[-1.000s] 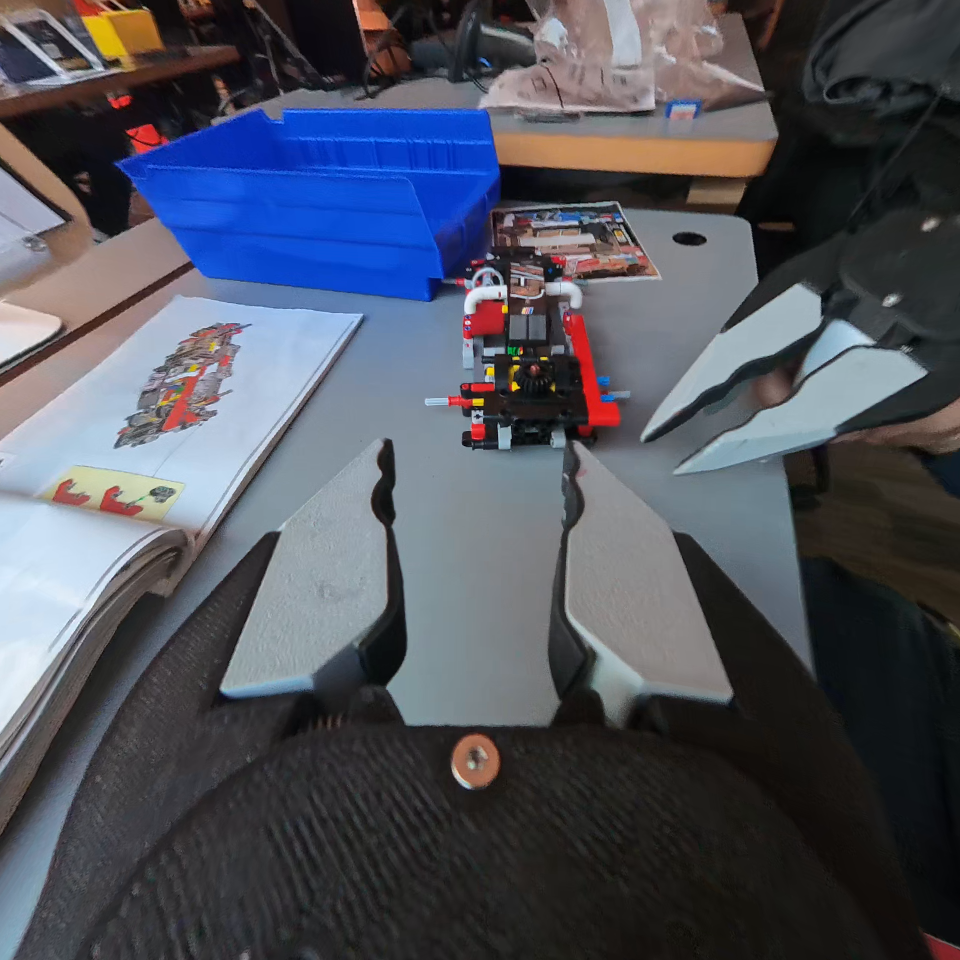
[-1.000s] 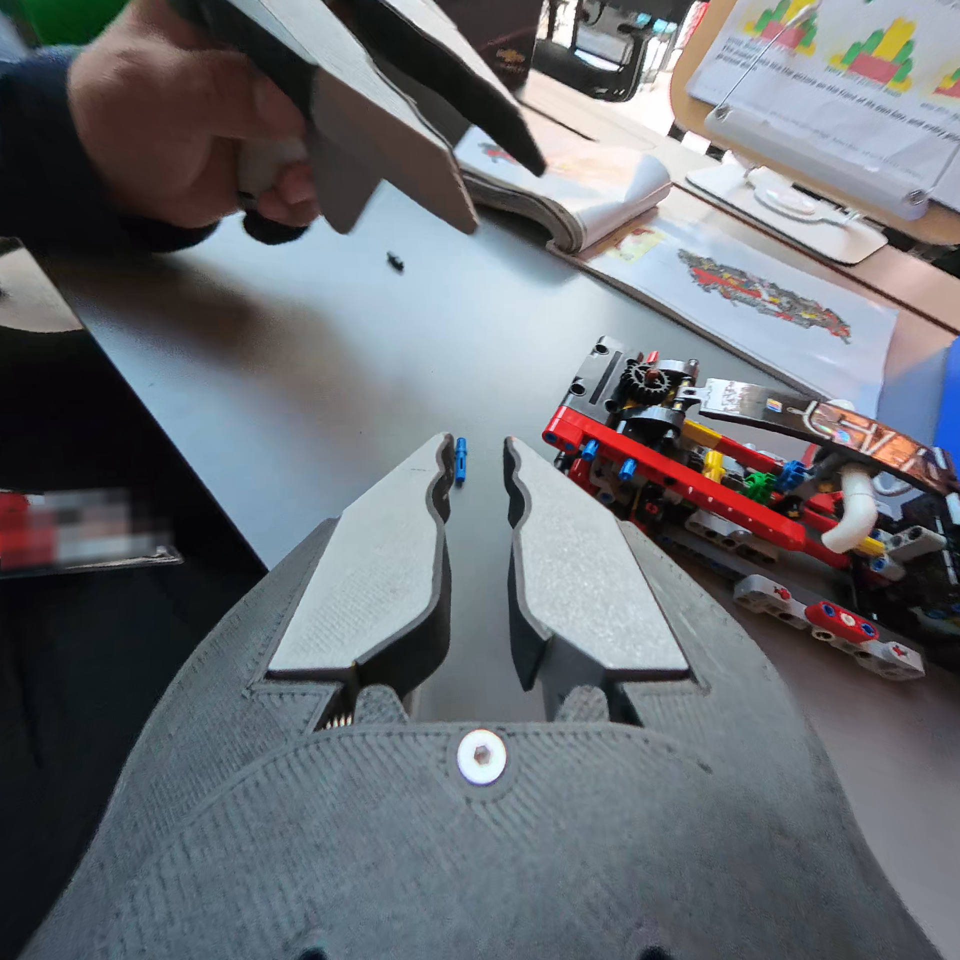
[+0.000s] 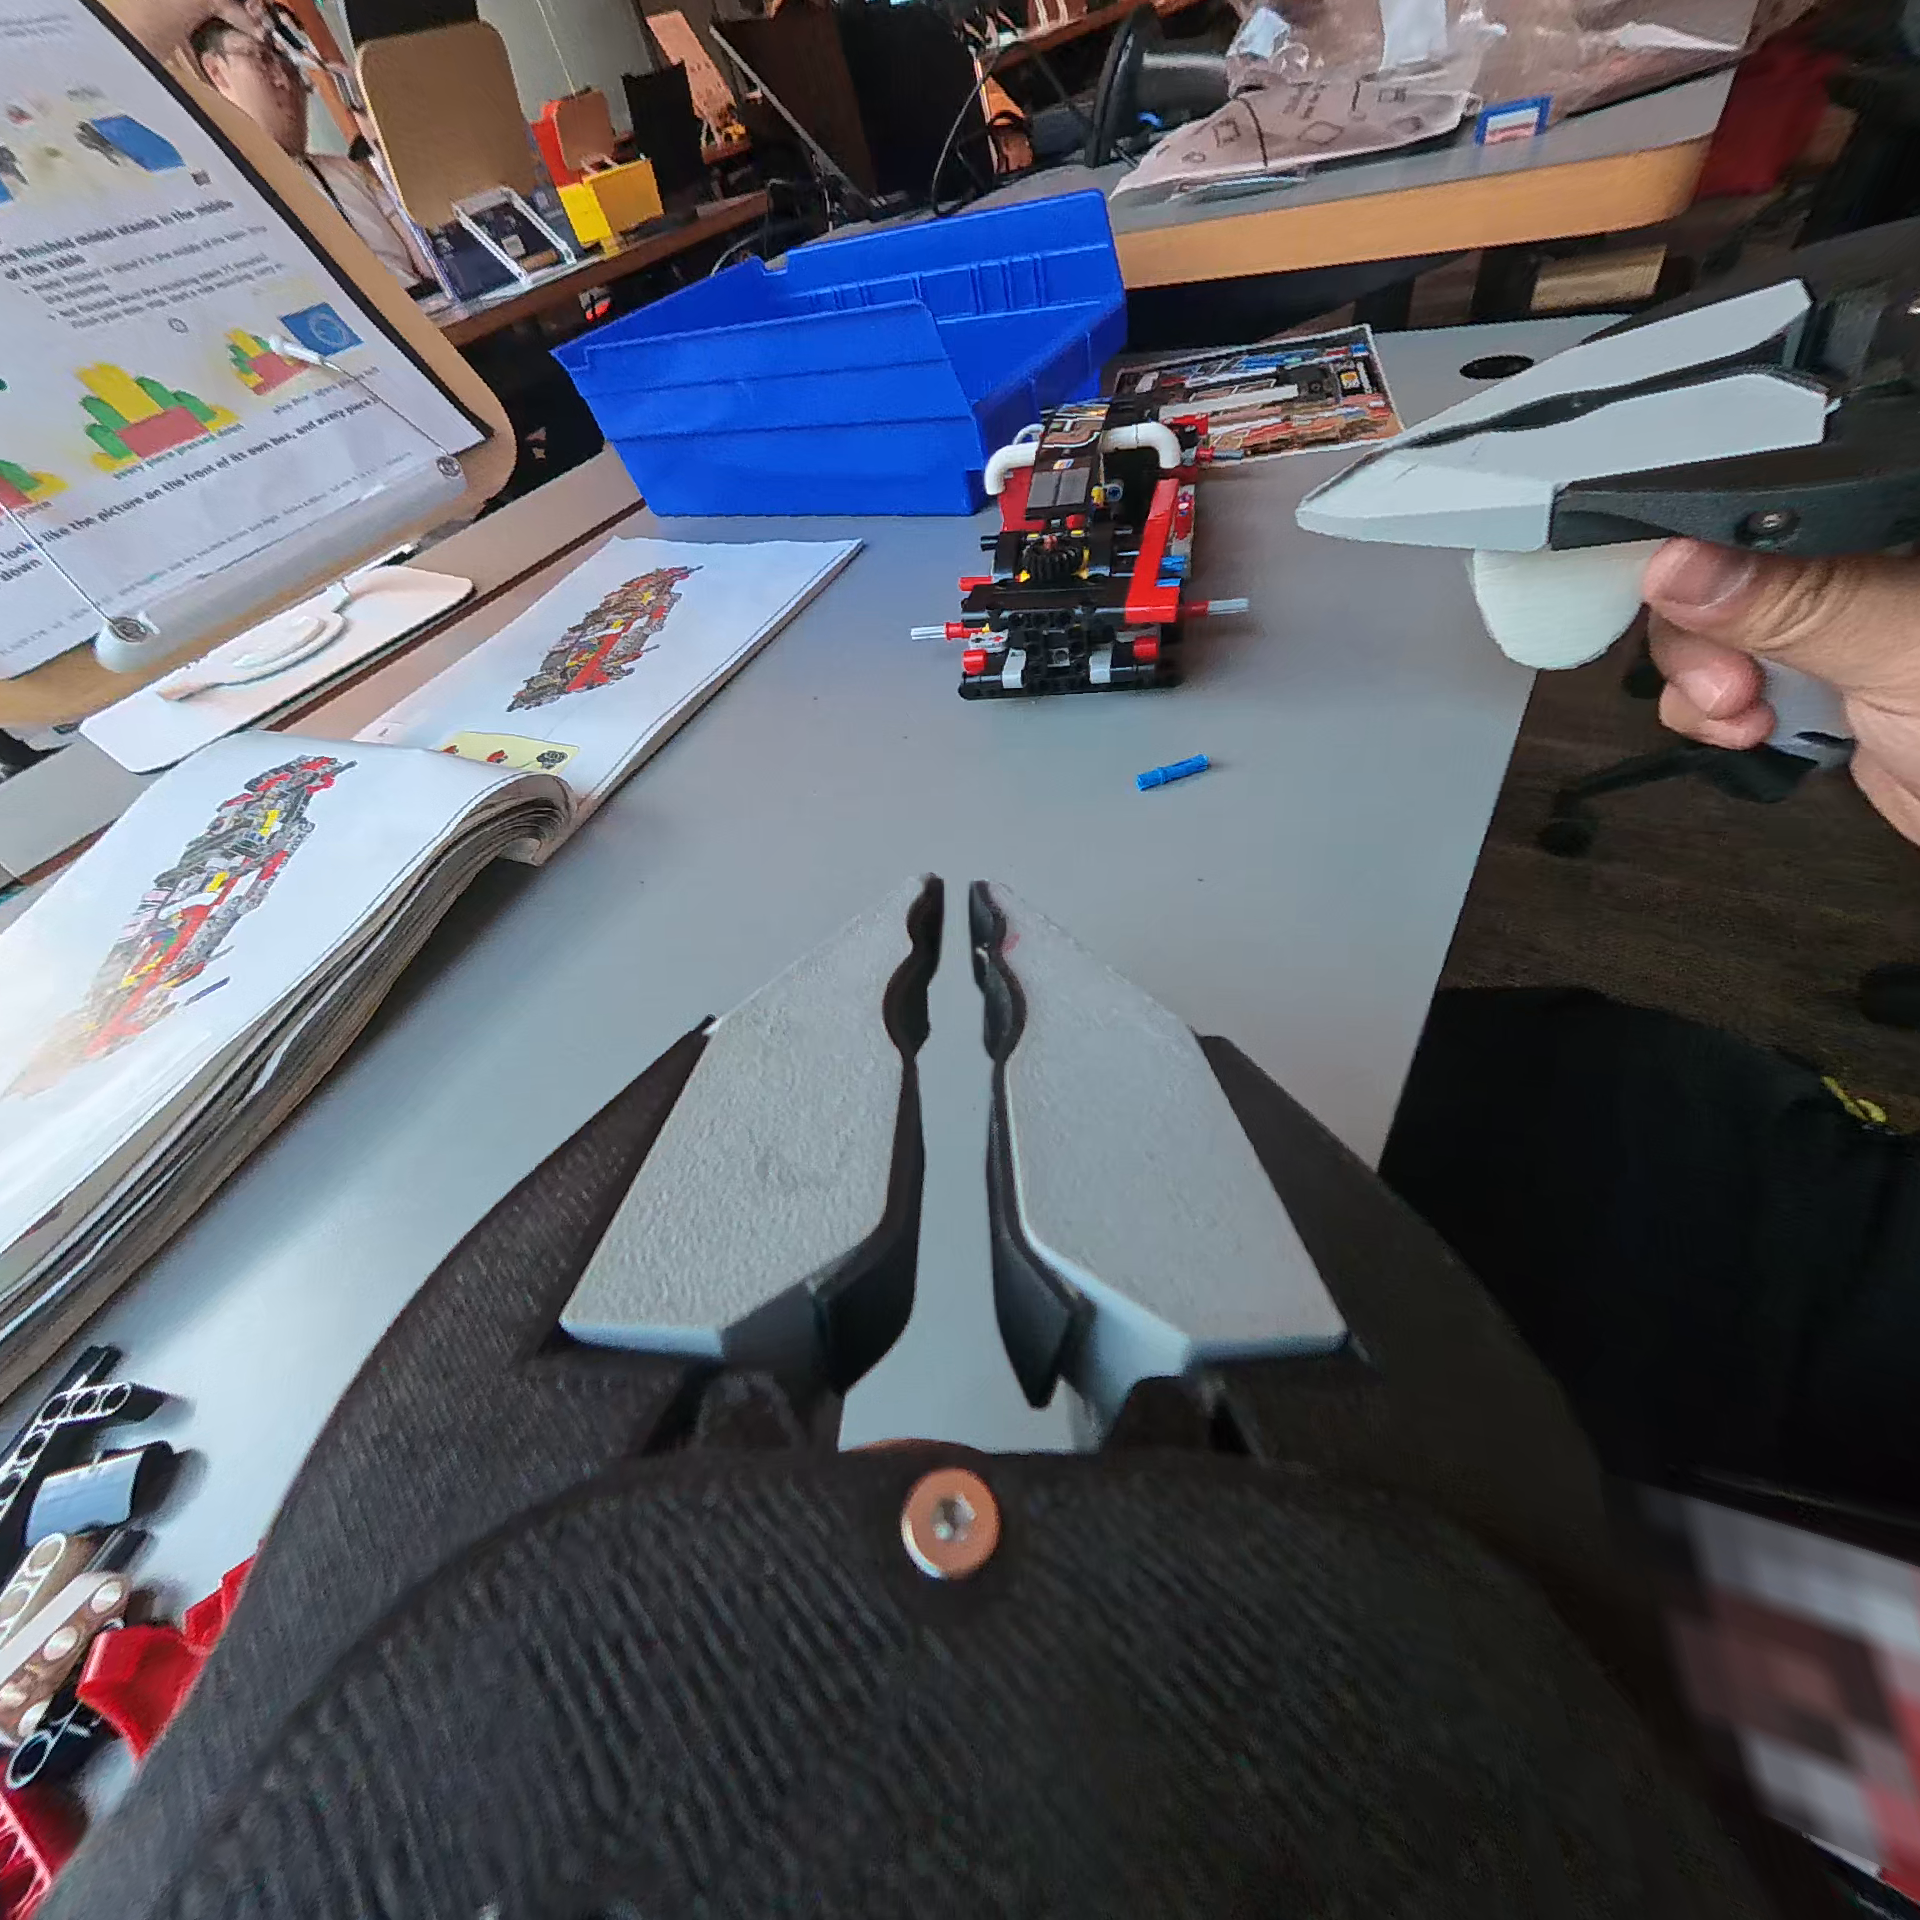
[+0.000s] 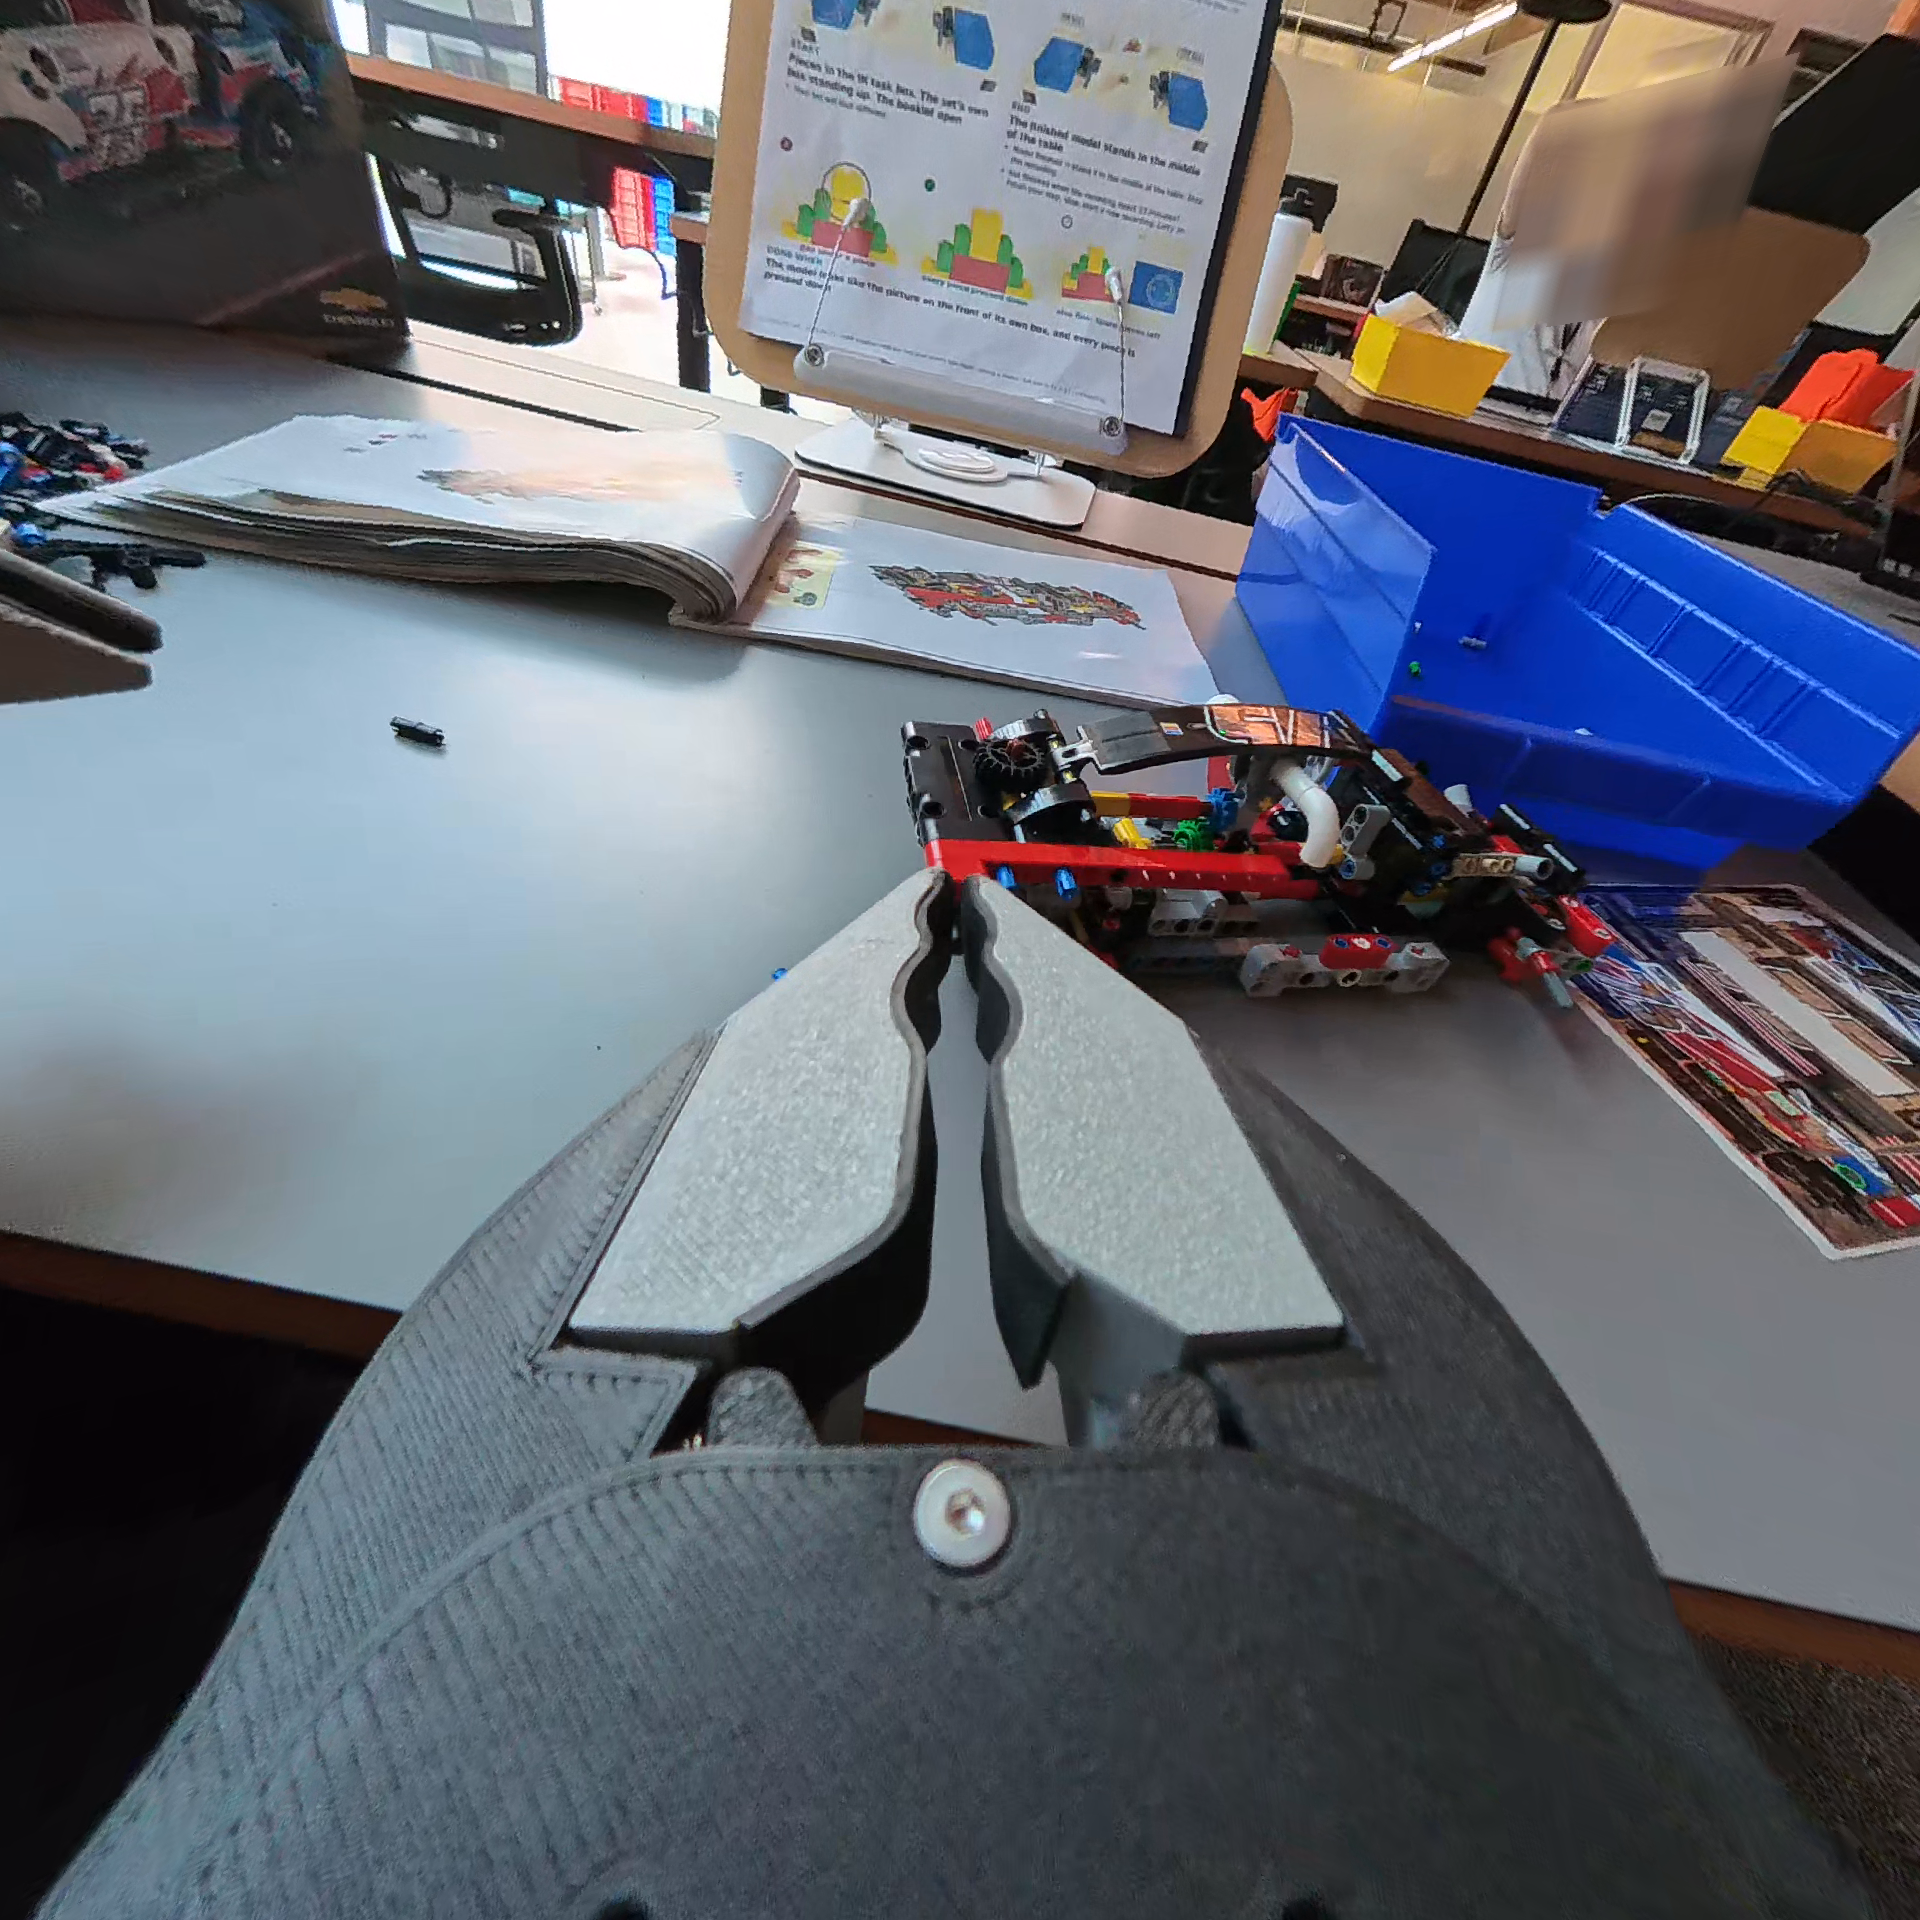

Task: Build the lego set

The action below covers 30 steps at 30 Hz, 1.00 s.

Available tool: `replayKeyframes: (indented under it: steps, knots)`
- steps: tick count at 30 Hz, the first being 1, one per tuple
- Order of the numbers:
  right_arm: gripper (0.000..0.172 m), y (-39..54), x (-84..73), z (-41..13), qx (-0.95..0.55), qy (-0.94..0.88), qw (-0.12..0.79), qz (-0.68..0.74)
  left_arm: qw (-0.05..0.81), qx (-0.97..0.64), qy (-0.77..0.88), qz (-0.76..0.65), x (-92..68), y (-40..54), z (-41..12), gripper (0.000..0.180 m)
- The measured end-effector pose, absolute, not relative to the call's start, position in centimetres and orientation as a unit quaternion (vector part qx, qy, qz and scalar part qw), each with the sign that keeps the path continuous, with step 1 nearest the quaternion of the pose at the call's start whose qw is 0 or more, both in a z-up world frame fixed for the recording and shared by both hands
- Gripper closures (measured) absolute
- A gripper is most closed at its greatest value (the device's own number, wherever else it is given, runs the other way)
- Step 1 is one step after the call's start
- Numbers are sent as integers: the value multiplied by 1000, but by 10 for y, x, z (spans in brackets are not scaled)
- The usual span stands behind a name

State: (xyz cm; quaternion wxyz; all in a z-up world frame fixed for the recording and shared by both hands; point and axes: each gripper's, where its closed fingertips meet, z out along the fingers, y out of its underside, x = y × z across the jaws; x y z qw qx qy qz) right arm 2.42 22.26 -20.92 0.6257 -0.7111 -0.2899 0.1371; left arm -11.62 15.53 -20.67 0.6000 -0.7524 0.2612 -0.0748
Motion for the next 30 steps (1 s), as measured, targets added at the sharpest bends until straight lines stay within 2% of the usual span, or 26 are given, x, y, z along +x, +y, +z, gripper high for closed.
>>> replayKeyframes:
  steps: [11, 30]
  knots:
    - [172, 225, 19, -216, -717, -296, 614, 146, 560, -777, 264, -115, -112, 159, -218, 173]
    - [172, 215, -11, -214, -690, -342, 617, 160, 555, -780, 267, -109, -116, 155, -221, 176]
